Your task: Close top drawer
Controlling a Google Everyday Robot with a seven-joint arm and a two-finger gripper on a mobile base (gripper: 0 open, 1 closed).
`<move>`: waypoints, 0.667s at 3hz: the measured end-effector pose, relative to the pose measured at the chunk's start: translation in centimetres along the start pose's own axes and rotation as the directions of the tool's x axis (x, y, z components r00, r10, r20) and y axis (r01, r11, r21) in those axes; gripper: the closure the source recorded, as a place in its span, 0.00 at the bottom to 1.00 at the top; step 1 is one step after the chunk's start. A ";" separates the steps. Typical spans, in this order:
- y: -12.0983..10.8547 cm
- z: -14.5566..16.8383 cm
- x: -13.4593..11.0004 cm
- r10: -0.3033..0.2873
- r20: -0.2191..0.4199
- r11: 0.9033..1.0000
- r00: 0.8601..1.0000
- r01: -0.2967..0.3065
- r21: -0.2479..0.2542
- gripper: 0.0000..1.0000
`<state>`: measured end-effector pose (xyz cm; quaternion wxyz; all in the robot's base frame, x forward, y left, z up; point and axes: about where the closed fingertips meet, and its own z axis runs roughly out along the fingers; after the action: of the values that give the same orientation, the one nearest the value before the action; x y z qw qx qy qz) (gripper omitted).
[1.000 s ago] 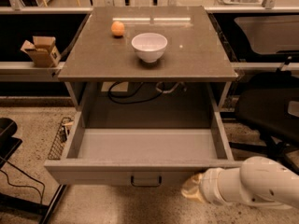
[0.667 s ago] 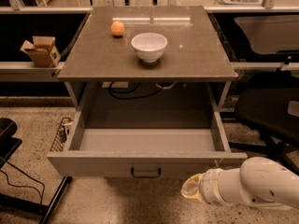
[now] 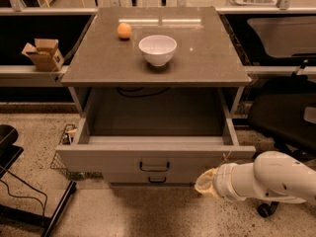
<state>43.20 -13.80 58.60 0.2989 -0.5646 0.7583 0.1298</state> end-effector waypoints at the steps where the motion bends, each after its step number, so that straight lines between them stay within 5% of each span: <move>1: -3.9 0.2 0.3 0.002 -0.001 0.999 1.000 -0.002 0.032 1.00; 2: -7.7 0.4 0.8 0.008 -0.006 0.998 1.000 -0.008 0.062 1.00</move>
Offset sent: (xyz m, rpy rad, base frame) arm 0.1736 -0.0719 0.0077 -0.0387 -0.0941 -0.1095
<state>50.35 -16.72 58.92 0.3134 -0.5526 0.7651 0.1057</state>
